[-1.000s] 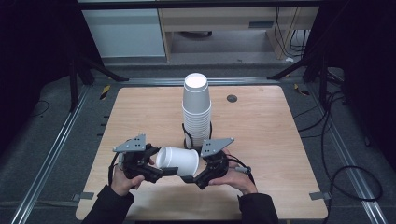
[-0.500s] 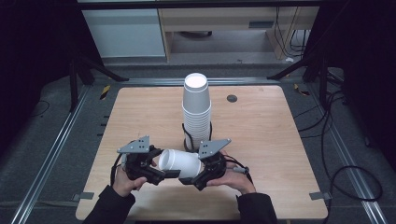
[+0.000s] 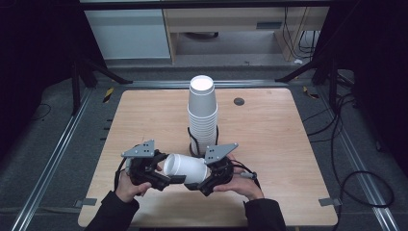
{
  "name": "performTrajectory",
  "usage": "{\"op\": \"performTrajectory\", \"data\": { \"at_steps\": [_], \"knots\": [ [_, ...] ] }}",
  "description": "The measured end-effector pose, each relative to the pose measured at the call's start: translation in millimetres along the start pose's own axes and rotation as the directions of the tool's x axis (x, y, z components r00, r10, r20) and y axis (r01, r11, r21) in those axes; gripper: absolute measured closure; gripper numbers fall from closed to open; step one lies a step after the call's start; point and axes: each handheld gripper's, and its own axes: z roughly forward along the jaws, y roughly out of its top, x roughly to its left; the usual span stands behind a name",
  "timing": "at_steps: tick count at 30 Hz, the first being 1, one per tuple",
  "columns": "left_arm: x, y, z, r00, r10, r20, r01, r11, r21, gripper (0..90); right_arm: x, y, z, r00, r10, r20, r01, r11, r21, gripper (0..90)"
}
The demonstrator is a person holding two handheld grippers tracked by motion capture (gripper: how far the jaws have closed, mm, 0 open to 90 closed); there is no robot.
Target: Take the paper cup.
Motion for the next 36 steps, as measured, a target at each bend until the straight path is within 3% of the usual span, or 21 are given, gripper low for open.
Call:
{"op": "performTrajectory", "data": {
  "at_steps": [10,20,24,28,32,36],
  "knots": [
    [0.7,1.0,-4.9,0.9999,0.001,-0.012,-0.001,0.9998,-0.021,18.1,-0.6,0.8,-3.7,0.9999,-0.007,0.011,0.007,1.000,-0.001,8.9],
    [1.0,3.5,-13.6,0.9987,0.014,-0.050,-0.015,0.9997,-0.020,15.6,-4.9,3.3,-14.0,0.9989,-0.024,0.040,0.023,0.999,0.038,8.8],
    [3.1,2.2,-16.1,0.9975,0.021,-0.068,-0.020,0.9997,0.016,14.7,-7.9,7.6,-22.1,0.9972,-0.047,0.059,0.042,0.996,0.084,8.7],
    [6.0,-0.7,-14.3,0.9960,0.029,-0.084,-0.023,0.9968,0.076,14.0,-10.6,13.6,-29.1,0.9943,-0.082,0.069,0.070,0.986,0.152,8.7],
    [8.4,-4.8,-8.6,0.9958,0.034,-0.085,-0.021,0.9877,0.155,13.9,-13.2,19.0,-32.2,0.9913,-0.111,0.070,0.094,0.972,0.214,8.6],
    [9.5,-7.3,-4.3,0.9955,0.041,-0.086,-0.023,0.9797,0.199,13.4,-13.2,22.3,-28.7,0.9886,-0.140,0.055,0.120,0.953,0.278,8.6]
  ]
}}
